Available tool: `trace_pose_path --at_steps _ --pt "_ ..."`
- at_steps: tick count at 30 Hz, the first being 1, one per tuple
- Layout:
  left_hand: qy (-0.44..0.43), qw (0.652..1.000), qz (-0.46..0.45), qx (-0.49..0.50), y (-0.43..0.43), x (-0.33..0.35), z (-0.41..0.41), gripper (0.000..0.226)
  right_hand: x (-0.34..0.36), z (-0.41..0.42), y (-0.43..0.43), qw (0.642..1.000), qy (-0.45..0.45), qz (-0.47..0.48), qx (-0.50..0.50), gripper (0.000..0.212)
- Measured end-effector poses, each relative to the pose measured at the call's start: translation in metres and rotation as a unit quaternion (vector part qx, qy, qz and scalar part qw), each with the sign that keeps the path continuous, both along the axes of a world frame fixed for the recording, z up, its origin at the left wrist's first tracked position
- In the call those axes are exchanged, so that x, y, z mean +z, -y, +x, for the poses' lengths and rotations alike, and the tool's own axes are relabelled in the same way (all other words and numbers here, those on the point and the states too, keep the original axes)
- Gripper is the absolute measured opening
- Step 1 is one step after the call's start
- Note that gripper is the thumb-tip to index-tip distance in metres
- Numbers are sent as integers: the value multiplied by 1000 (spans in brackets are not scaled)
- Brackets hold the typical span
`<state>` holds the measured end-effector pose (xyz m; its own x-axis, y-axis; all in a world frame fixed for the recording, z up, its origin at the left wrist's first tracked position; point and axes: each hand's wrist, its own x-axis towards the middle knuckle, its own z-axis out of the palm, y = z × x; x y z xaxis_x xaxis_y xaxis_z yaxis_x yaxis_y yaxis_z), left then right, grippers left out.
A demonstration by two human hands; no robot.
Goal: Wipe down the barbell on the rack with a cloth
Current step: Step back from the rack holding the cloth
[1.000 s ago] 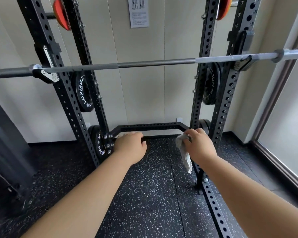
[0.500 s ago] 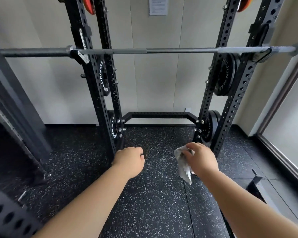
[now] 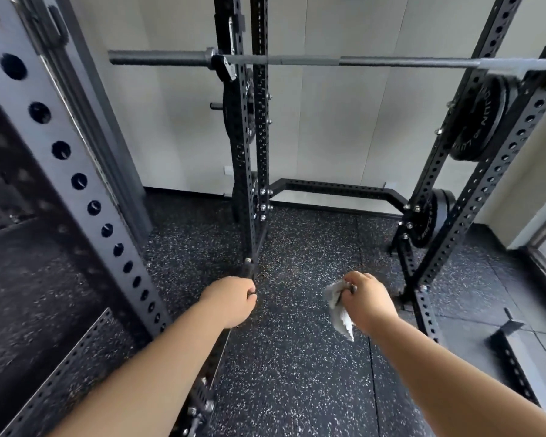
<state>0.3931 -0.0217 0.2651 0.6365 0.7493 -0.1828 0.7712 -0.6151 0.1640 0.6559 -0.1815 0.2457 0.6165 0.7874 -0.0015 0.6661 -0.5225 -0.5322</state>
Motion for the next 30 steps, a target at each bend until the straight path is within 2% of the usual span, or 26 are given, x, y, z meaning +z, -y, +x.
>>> trace_pose_path --at_steps 8,15,22,30 --pt "0 993 -9 115 70 -40 -85 32 -35 -51 34 996 1 -35 78 17" --pt "-27 981 -31 190 109 -53 -170 25 -55 -121 30 987 13 -50 155 16" --pt "-19 969 -33 245 95 -61 -250 32 -62 -202 -9 973 -10 -69 219 17" --pt "-34 964 -47 258 38 -95 -319 29 -88 -298 -76 964 -57 -116 234 16"
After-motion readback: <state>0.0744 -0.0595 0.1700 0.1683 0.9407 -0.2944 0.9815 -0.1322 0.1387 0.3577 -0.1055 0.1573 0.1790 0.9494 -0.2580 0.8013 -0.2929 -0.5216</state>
